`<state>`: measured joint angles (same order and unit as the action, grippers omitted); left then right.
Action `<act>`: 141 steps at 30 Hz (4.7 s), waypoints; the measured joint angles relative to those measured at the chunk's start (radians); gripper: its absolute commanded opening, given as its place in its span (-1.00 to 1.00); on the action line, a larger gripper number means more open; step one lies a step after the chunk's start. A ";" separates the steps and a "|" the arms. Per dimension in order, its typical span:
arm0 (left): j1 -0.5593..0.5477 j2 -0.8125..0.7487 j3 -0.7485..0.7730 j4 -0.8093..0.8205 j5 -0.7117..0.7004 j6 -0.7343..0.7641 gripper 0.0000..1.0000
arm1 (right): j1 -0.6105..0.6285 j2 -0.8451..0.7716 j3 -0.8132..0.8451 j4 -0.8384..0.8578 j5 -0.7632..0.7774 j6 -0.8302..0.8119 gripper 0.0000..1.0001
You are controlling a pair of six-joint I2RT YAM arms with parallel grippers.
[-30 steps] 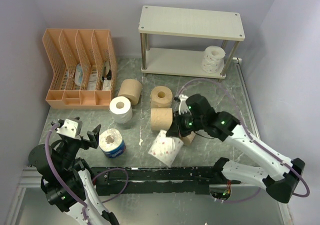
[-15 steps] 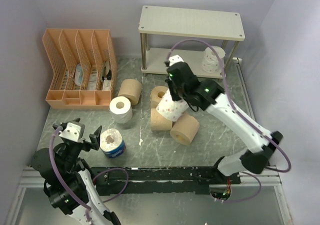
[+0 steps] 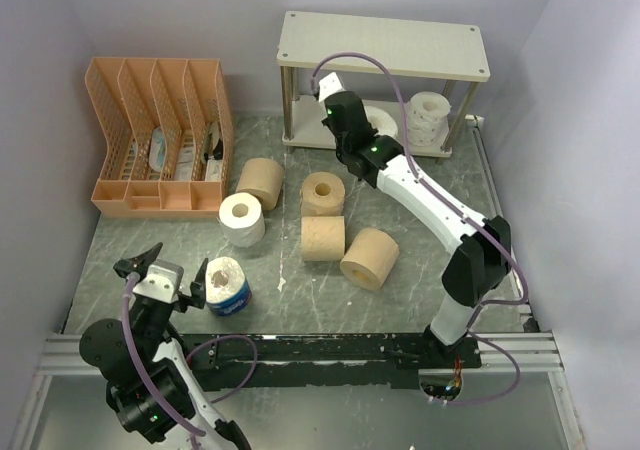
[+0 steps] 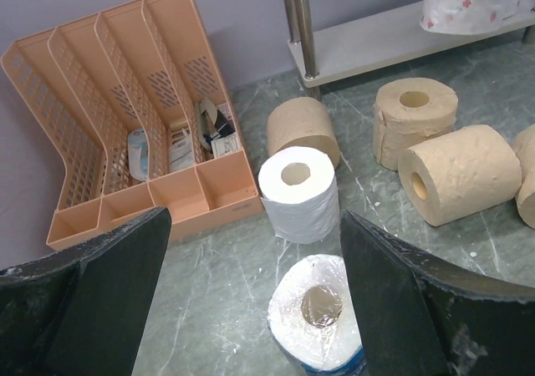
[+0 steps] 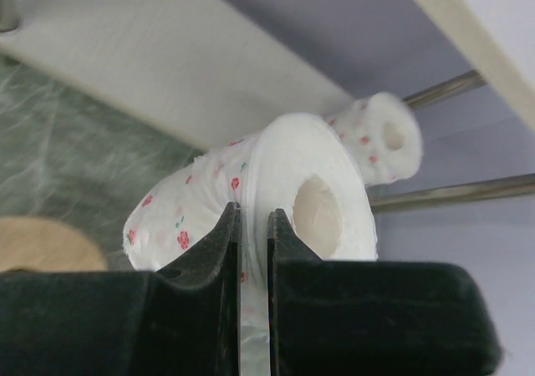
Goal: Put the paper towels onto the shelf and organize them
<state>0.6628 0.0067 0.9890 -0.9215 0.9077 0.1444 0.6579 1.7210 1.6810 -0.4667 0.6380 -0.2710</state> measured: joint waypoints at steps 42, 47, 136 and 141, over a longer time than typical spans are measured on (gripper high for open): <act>0.089 0.000 0.000 -0.001 0.003 0.001 0.87 | -0.287 0.395 -0.238 1.124 -0.195 -0.431 0.77; 0.107 0.000 0.000 -0.001 0.004 0.001 0.87 | -0.290 0.380 -0.252 1.172 -0.152 -0.397 1.00; -0.113 0.098 0.011 -0.003 -0.055 -0.025 0.87 | 0.358 -0.196 -0.654 -0.598 0.022 1.030 -1.00; -0.115 0.097 0.011 -0.003 -0.067 -0.028 0.87 | 0.339 -0.421 -0.657 -0.511 -0.058 1.049 -1.00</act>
<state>0.5480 0.1040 0.9997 -0.9249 0.8410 0.1165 0.9970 1.3003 1.0241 -0.9779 0.5797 0.7784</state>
